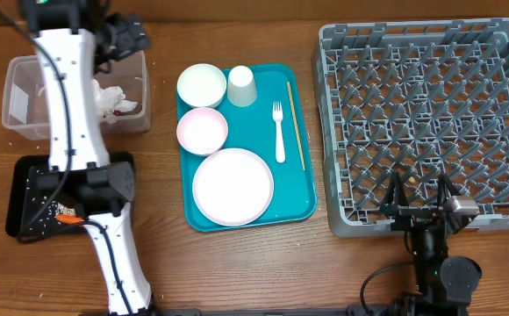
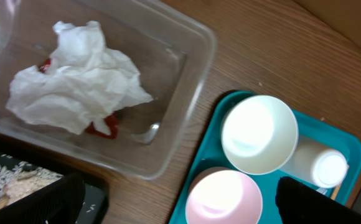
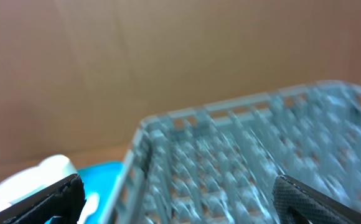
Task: Sort waste into correct bins and load items into the dishwasher rack
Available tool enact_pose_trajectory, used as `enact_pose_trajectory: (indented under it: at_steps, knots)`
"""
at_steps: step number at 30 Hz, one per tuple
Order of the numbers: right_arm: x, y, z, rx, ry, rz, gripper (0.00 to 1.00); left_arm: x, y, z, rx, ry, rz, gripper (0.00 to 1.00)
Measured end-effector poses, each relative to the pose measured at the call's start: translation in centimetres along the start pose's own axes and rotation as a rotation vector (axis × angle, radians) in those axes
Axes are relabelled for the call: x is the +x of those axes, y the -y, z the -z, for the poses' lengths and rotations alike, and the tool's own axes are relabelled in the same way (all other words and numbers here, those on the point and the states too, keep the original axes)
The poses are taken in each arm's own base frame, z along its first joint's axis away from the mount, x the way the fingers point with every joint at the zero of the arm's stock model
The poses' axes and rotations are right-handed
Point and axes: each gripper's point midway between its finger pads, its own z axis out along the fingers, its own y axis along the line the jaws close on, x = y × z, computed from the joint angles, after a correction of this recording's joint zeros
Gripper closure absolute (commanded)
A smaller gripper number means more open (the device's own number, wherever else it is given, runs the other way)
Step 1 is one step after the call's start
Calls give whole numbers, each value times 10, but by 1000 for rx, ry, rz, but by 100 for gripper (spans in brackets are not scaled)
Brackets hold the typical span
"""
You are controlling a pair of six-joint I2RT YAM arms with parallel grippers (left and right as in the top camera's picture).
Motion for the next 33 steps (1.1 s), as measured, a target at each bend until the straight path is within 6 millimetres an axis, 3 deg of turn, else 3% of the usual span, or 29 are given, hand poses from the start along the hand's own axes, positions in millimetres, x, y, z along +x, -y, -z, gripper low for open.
enact_pose_trajectory:
  at_steps: [4, 10, 14, 21, 26, 33]
  knots:
    - [-19, -24, 2, -130, 71, 23, 0, -10, -23, 1, -18, 10, 54, 0]
    - [-10, -35, 4, -197, 29, 19, 0, -32, -61, 4, -33, 54, 235, 0]
    - [-38, -48, 9, -265, 127, -72, 0, -42, -80, 5, -39, 79, 347, 0]
    - [-70, -64, 21, -403, 176, -490, 0, -43, -78, 5, -33, 85, 381, 0]
    - [-79, -72, 25, -451, 159, -572, 0, -43, -78, 5, -33, 85, 383, 0]
    - [-134, -88, 31, -473, 182, -519, 0, -43, -78, 5, -33, 85, 384, 0]
